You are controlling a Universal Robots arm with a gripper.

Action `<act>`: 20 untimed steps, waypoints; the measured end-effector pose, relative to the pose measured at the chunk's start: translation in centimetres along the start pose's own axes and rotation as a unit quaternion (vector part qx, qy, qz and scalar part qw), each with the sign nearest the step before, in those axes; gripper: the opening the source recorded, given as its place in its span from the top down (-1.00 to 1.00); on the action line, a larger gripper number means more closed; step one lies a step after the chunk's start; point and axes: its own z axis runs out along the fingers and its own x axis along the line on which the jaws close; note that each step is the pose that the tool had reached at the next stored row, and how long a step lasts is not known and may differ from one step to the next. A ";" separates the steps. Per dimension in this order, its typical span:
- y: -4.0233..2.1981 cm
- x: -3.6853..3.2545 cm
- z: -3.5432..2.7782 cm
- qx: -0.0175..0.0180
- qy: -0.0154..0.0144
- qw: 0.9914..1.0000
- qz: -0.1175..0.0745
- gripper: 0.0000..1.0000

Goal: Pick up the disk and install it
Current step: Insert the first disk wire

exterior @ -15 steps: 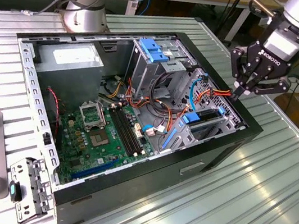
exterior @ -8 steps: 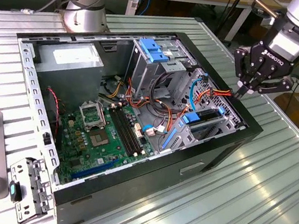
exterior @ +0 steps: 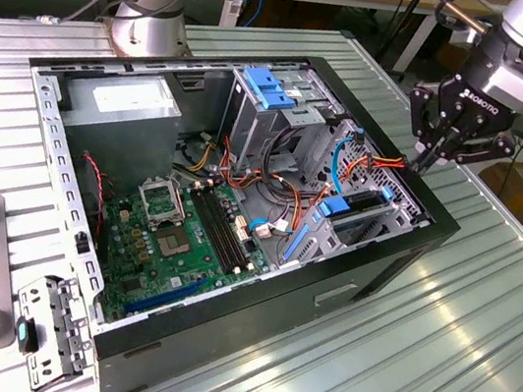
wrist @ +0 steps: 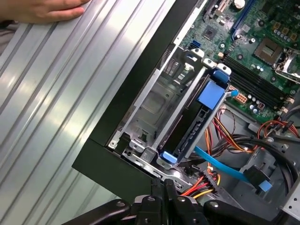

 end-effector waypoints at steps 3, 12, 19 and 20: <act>-0.16 0.04 0.01 0.000 0.000 1.000 -0.012 0.62; -0.16 0.04 0.01 0.000 0.000 1.000 -0.014 0.50; -0.16 0.04 0.01 0.000 0.000 1.000 -0.015 0.50; -0.16 0.04 0.01 0.000 0.000 1.000 -0.015 0.50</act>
